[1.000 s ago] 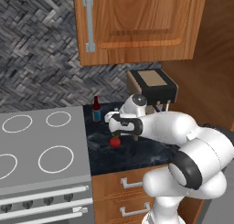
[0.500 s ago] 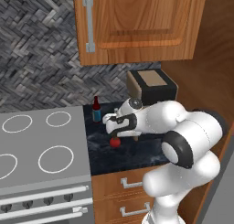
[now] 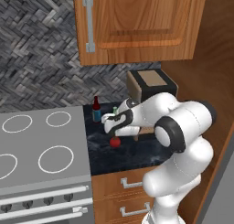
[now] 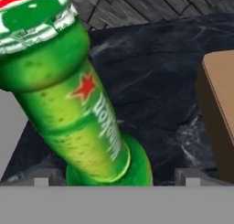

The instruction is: Place the beers on the top shelf of the fridge to keep them out of children's reach, and place the tomato on lower shelves for easy access.

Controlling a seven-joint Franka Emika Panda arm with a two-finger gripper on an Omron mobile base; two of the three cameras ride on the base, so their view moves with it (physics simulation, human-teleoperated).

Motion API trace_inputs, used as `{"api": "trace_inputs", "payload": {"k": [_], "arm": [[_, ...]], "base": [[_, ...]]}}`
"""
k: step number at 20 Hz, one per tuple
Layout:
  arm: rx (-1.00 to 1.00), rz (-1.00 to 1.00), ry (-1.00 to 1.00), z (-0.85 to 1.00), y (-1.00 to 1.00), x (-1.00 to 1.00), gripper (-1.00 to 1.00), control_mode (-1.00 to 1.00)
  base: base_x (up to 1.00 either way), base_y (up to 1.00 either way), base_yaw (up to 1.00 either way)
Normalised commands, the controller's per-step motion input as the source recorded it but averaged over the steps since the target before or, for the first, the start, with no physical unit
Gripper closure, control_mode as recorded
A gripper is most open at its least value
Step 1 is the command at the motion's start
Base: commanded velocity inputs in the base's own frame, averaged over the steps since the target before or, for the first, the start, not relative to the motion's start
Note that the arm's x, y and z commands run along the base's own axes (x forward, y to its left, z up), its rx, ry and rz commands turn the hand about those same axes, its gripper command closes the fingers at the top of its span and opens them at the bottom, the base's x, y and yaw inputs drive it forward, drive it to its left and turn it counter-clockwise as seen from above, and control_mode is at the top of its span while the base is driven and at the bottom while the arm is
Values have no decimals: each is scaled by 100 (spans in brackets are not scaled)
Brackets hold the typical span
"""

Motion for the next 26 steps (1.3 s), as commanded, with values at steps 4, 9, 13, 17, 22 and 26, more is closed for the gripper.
{"api": "trace_inputs", "payload": {"k": [4, 9, 13, 17, 22, 26], "arm": [[0, 0, 0, -19, 8, 23, -100, -100], [0, 0, 0, -19, 7, 17, 100, -100], [0, 0, 0, -3, 0, 3, 100, -100], [0, 1, -1, 21, 0, -30, 100, -100], [0, 0, -7, 91, -4, -68, 100, -100], [0, 0, -5, 99, -28, -87, 100, -100]], "base": [[0, 0, 0], [0, 0, 0], [0, 0, 0], [0, 0, 0], [0, 0, 0], [0, 0, 0]]}}
